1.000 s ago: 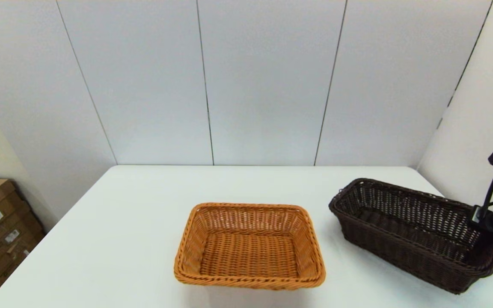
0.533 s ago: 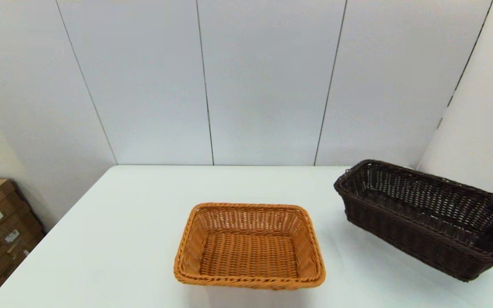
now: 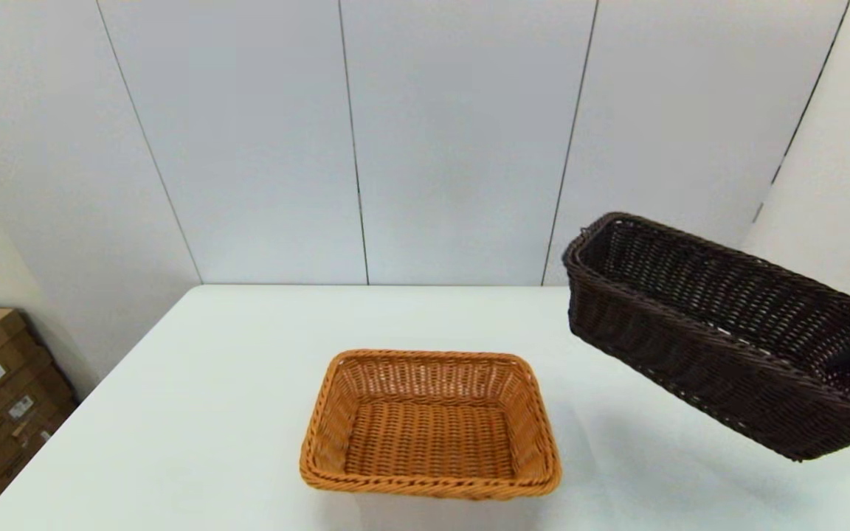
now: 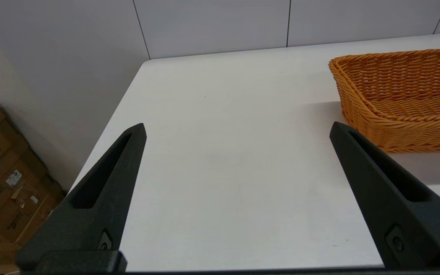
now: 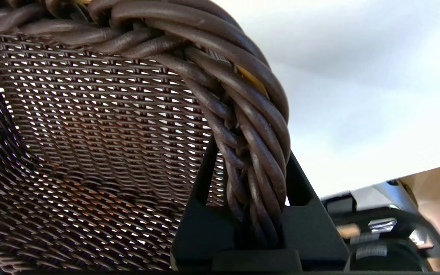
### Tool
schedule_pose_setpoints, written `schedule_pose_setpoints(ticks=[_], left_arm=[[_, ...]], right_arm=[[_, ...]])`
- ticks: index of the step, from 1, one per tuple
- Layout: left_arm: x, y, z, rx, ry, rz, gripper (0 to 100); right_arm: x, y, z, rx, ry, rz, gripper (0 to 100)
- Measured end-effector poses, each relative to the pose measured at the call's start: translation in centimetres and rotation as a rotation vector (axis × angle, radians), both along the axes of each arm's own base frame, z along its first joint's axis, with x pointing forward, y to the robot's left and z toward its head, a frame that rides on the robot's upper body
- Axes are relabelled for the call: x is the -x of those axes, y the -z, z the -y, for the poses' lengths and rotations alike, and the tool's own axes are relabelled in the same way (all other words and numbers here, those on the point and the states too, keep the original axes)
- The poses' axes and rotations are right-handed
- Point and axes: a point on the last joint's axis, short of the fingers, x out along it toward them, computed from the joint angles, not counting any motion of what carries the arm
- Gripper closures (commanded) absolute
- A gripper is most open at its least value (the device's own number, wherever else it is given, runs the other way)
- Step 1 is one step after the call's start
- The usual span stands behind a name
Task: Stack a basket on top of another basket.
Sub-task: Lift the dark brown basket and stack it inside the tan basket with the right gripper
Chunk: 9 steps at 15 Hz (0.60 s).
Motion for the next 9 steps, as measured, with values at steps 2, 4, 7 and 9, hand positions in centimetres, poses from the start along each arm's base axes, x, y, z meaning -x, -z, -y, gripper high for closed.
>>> schedule_pose_setpoints(ticks=[2,4,7,9], left_arm=[[0.0,0.0,0.0,0.000,0.000,0.000,0],[0.0,0.0,0.0,0.000,0.000,0.000,0],[0.0,0.0,0.0,0.000,0.000,0.000,0],[0.0,0.0,0.0,0.000,-0.001,0.000,0]], right_arm=[[0.7,-1.2,-2.2,-0.042,-0.121,0.036,100],[1.2,-2.1,-4.6,-0.045,-0.220,0.056,100],[2.2,-3.1,-8.6,-0.046,-0.390,0.077,100],[2.9,-3.6,-10.8,-0.046,-0.498,0.092,100]])
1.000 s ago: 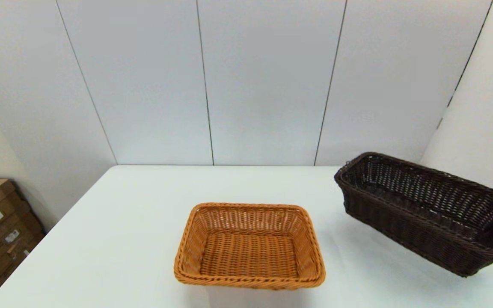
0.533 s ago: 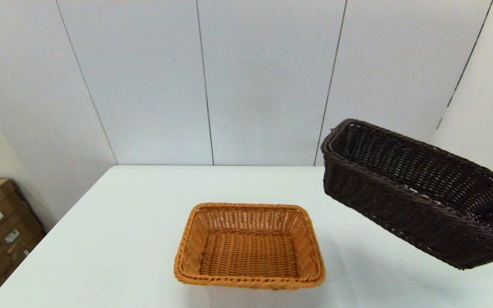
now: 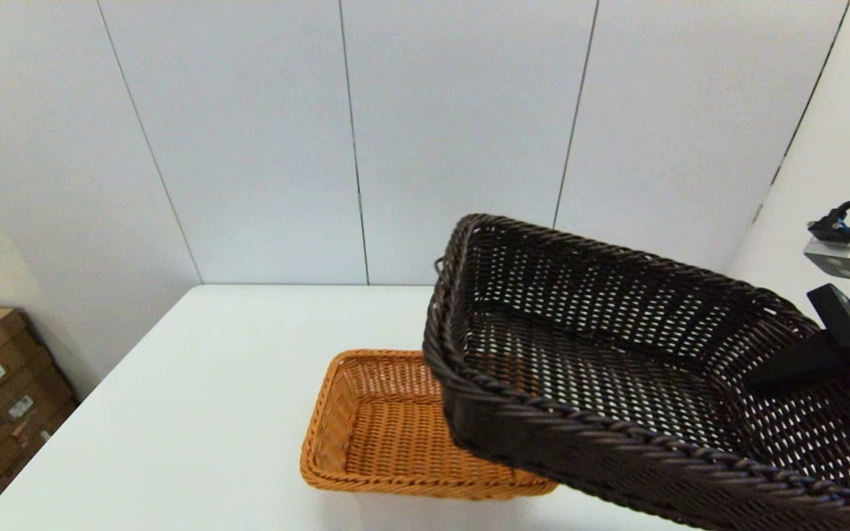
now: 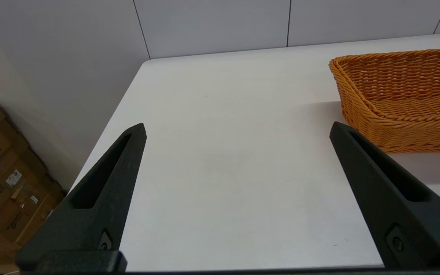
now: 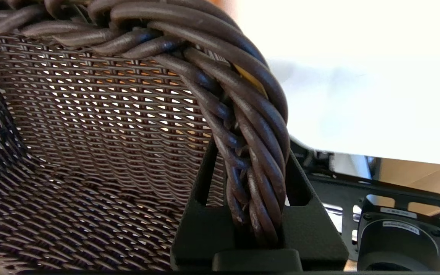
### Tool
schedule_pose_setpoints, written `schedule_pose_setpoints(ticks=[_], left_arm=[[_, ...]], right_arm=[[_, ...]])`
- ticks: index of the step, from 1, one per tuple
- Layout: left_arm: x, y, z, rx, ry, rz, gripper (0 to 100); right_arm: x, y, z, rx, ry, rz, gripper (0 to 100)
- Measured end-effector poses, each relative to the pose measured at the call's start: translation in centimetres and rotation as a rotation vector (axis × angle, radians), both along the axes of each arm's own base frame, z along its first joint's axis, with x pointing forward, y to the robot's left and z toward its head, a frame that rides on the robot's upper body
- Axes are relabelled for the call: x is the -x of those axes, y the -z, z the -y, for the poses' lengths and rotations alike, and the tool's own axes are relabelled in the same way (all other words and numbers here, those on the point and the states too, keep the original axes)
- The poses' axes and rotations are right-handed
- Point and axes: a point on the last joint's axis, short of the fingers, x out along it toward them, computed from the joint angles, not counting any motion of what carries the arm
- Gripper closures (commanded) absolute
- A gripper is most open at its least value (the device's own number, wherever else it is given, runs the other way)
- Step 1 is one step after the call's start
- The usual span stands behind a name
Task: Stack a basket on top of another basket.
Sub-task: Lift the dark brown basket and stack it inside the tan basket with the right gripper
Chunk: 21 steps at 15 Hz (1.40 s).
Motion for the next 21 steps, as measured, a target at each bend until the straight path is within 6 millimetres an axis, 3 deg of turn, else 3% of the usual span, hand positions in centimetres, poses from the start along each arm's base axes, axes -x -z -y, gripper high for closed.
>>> schedule_pose_setpoints(ticks=[4,7,15,21], left_arm=[[0.0,0.0,0.0,0.000,0.000,0.000,0],[0.0,0.0,0.0,0.000,0.000,0.000,0],[0.0,0.0,0.0,0.000,0.001,0.000,0],[0.0,0.0,0.0,0.000,0.001,0.000,0]], right_arm=[[1.0,-0.1,-3.3,0.004,-0.176,0.007,100],[0.5,0.5,-4.9,0.019,-0.252,-0.009,100],[-4.4,3.1,-8.4,0.148,-0.291,-0.023,100],[-7.6,4.0,-11.8,0.211,-0.267,-0.035,100]])
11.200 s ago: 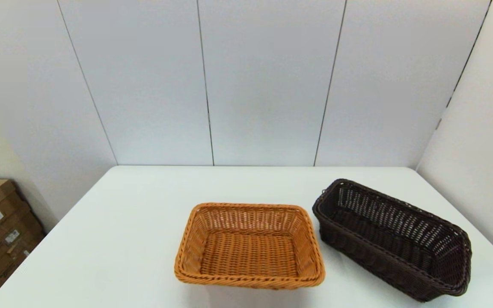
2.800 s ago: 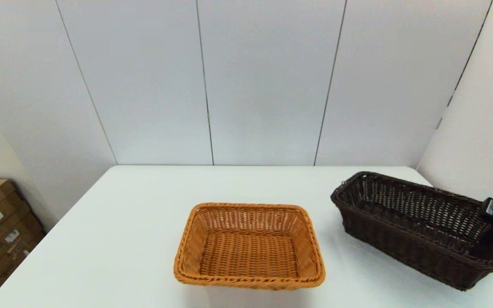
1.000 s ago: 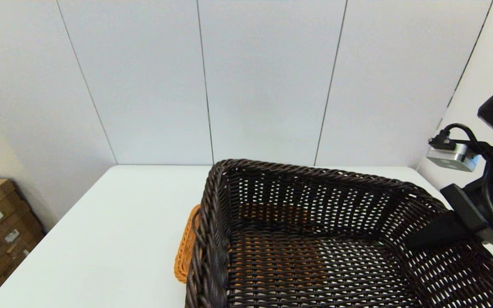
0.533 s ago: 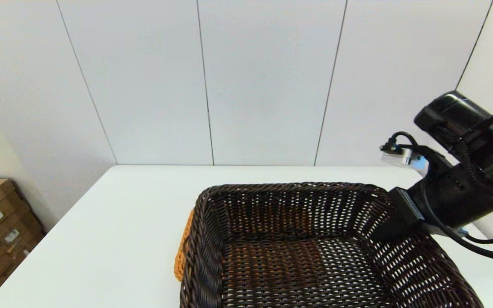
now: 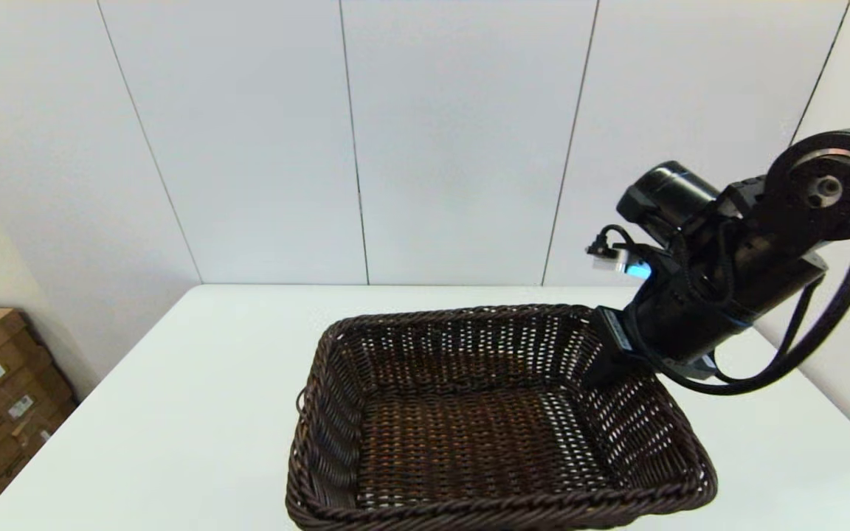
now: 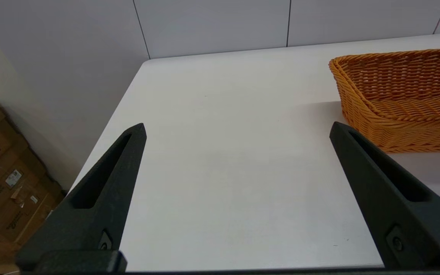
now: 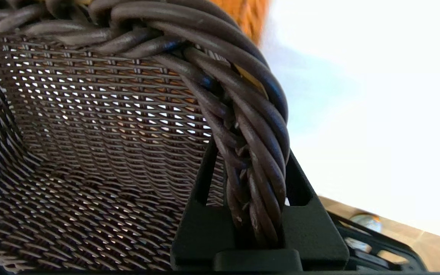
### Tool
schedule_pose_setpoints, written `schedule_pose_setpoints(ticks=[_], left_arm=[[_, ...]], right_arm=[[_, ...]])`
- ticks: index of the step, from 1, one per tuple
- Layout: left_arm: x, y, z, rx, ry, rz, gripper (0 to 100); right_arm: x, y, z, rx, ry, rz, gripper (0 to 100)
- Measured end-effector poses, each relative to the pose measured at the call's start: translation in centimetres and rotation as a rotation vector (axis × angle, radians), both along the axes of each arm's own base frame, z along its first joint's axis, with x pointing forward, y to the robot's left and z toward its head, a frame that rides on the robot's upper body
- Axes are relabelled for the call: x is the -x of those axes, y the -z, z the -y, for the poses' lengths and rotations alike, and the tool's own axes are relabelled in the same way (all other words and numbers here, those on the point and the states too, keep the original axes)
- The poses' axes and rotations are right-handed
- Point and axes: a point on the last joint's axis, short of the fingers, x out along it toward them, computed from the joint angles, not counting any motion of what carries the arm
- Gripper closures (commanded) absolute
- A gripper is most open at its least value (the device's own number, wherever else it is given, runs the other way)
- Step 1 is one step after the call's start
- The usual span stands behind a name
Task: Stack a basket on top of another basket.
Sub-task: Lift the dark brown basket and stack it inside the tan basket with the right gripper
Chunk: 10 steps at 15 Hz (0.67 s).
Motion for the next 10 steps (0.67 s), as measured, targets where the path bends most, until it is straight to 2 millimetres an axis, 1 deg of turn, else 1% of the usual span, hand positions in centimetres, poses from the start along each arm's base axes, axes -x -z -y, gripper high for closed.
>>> schedule_pose_setpoints(ticks=[3,6,10], left_arm=[[0.0,0.0,0.0,0.000,0.000,0.000,0],[0.0,0.0,0.0,0.000,0.000,0.000,0],[0.0,0.0,0.0,0.000,-0.001,0.000,0]], right_arm=[[-1.2,0.4,-2.0,-0.005,-0.004,-0.004,100],[-1.9,0.7,-3.7,-0.016,0.005,-0.015,100],[-3.1,1.3,-5.4,-0.020,0.026,-0.026,100]])
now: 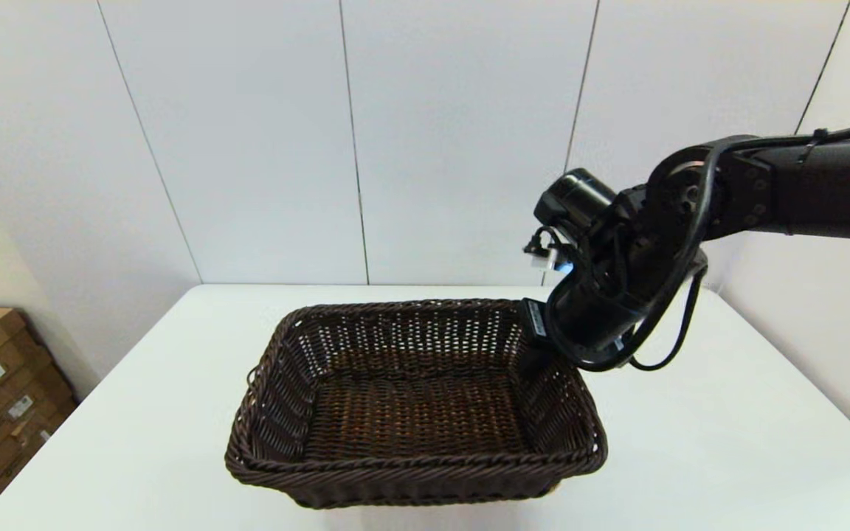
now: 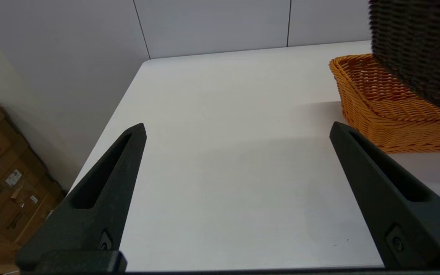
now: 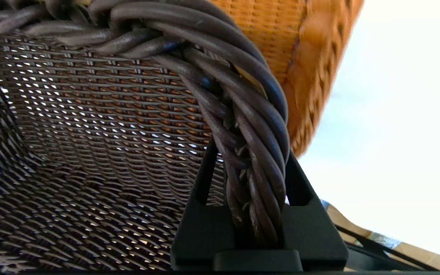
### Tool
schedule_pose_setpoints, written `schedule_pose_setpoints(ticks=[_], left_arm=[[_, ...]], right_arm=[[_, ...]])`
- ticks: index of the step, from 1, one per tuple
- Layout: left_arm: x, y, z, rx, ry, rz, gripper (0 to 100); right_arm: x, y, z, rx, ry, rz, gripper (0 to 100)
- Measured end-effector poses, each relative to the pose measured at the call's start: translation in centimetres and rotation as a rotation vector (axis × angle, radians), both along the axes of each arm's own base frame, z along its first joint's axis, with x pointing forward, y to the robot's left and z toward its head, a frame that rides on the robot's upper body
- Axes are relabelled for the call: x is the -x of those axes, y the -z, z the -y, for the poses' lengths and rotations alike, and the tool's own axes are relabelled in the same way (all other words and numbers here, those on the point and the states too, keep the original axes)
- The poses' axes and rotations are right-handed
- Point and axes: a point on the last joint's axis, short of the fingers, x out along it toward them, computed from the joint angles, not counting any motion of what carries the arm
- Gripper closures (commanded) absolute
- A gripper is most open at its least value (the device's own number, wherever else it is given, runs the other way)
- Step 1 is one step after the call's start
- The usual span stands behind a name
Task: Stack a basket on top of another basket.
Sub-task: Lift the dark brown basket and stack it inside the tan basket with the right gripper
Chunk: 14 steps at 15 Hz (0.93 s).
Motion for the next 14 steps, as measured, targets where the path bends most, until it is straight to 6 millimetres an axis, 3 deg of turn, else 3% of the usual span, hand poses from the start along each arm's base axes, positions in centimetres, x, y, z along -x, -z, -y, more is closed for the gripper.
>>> schedule_pose_setpoints(ticks=[8,14], left_arm=[[0.0,0.0,0.0,0.001,0.001,0.000,0],[0.0,0.0,0.0,0.001,0.001,0.000,0]], right_arm=[[-2.7,0.6,-1.3,0.006,0.078,0.033,100],[-4.8,2.3,0.4,0.045,0.133,0.015,100]])
